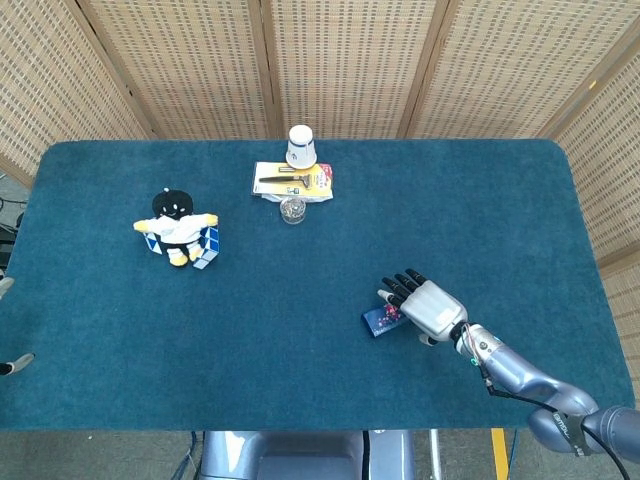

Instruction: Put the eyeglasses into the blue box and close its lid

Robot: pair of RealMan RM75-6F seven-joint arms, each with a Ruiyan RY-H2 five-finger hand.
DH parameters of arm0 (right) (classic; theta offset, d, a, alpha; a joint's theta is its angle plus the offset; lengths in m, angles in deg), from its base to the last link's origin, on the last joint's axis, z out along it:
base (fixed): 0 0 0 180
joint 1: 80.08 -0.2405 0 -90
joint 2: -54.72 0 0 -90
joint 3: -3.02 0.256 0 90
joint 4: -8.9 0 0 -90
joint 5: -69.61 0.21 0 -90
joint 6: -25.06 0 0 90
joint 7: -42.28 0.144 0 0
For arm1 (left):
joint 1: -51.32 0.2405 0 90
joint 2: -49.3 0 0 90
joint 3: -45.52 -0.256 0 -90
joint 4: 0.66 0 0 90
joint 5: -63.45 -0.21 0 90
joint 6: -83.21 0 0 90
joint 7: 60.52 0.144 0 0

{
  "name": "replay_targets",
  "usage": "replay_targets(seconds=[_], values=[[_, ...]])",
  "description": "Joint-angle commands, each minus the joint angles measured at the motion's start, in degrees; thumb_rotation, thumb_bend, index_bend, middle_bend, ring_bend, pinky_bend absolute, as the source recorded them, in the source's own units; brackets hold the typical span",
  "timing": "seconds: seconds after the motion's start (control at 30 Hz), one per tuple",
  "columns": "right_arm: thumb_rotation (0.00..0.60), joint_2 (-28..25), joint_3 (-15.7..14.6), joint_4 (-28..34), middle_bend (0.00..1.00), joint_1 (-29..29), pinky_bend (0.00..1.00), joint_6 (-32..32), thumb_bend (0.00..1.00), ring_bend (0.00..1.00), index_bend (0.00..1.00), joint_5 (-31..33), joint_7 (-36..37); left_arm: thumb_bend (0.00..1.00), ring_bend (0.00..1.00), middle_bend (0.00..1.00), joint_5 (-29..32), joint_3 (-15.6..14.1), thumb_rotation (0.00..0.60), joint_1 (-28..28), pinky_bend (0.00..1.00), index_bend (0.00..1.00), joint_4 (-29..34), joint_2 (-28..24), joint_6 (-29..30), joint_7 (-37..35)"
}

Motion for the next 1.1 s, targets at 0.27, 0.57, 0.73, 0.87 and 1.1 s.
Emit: replay_targets(seconds=[0.27, 0.57, 0.73, 0.87, 1.1], values=[[0.600, 6.7, -1.4, -10.0, 0.00, -0.4, 0.06, 1.1, 0.26, 0.00, 0.00, -2.4, 1.4, 0.00, 0.00, 0.00, 0.8, 0.2, 0.600, -0.3, 0.00, 0.00, -0.2, 0.1, -0.8, -0.1], [0.600, 12.0, -3.5, -17.6, 0.32, 0.0, 0.07, 6.6, 0.26, 0.05, 0.21, -9.2, 9.7, 0.00, 0.00, 0.00, 1.7, 0.4, 0.600, -0.8, 0.00, 0.00, -0.3, 0.3, -1.8, 0.6], [0.600, 14.6, -4.6, -22.4, 0.46, 0.5, 0.09, 11.5, 0.33, 0.12, 0.30, -13.1, 14.0, 0.00, 0.00, 0.00, 2.0, 0.5, 0.600, -1.0, 0.00, 0.00, -0.4, 0.4, -2.2, 0.8], [0.600, 15.5, -4.9, -24.5, 0.43, 1.1, 0.10, 13.8, 0.33, 0.13, 0.30, -13.9, 15.4, 0.00, 0.00, 0.00, 2.0, 0.5, 0.600, -1.0, 0.00, 0.00, -0.3, 0.4, -2.2, 0.9], [0.600, 9.2, -5.4, -15.4, 0.00, 0.5, 0.10, 7.2, 0.00, 0.00, 0.00, -9.6, 13.6, 0.00, 0.00, 0.00, 1.2, 0.2, 0.600, -0.7, 0.00, 0.00, 0.2, 0.2, -1.5, 0.8]])
